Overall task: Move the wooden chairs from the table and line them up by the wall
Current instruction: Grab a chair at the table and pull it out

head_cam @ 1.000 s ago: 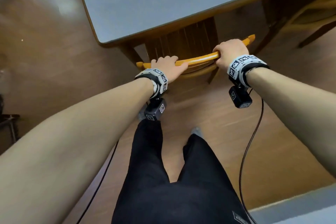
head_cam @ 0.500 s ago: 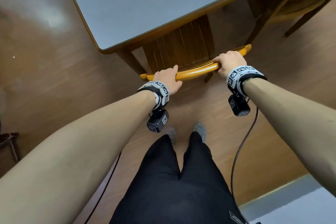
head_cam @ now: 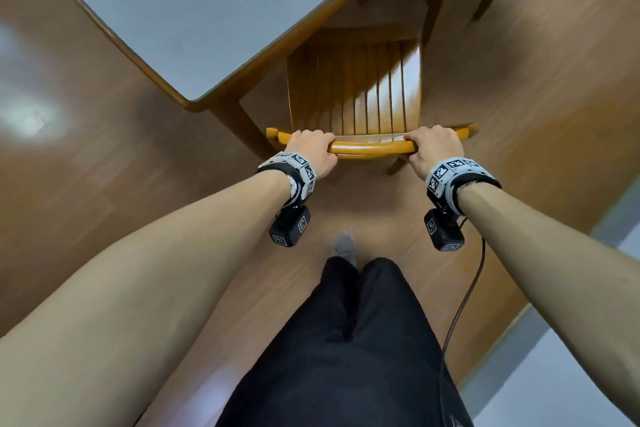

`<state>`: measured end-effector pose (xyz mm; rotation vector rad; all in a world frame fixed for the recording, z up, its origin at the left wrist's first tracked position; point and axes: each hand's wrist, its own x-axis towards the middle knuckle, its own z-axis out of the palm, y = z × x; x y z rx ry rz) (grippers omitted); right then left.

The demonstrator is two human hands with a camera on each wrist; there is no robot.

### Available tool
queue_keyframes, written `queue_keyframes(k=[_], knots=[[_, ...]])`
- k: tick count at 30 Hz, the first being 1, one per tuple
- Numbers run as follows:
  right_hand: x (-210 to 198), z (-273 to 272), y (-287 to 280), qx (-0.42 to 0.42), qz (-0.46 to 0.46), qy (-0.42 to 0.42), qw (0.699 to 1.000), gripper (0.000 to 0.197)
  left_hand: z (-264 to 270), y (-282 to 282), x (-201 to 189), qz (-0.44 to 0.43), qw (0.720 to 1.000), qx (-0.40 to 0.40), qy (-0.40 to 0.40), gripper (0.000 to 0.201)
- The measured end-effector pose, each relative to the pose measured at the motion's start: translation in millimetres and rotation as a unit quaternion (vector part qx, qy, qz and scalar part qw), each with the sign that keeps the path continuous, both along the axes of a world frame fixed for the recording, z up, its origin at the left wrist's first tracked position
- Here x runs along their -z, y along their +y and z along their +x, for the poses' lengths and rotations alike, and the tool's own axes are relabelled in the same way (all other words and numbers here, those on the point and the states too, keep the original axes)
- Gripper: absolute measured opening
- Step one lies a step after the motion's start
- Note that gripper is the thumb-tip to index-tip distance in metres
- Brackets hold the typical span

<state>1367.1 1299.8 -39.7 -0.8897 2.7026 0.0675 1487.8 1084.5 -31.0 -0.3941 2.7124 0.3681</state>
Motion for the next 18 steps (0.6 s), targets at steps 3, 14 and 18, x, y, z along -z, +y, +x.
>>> queue_keyframes(k=[3,14,18], knots=[[-1.7,42.9,10.9,0.026,-0.002,-0.026,0.999,0.037,22.6,-0.9,1.0,0.001,1.0,0.025,-0.002,0.039],[12.4,217.9,21.4,0.129,-0.003,-0.039,0.991,0.029,137.5,-16.7,26.5,0.003,0.991,0.133,0.022,0.046],[13.6,275.6,13.1,0.161,-0.006,-0.037,0.986,0.021,176.7,-26.5,22.4,-0.005,0.987,0.159,0.011,0.05]])
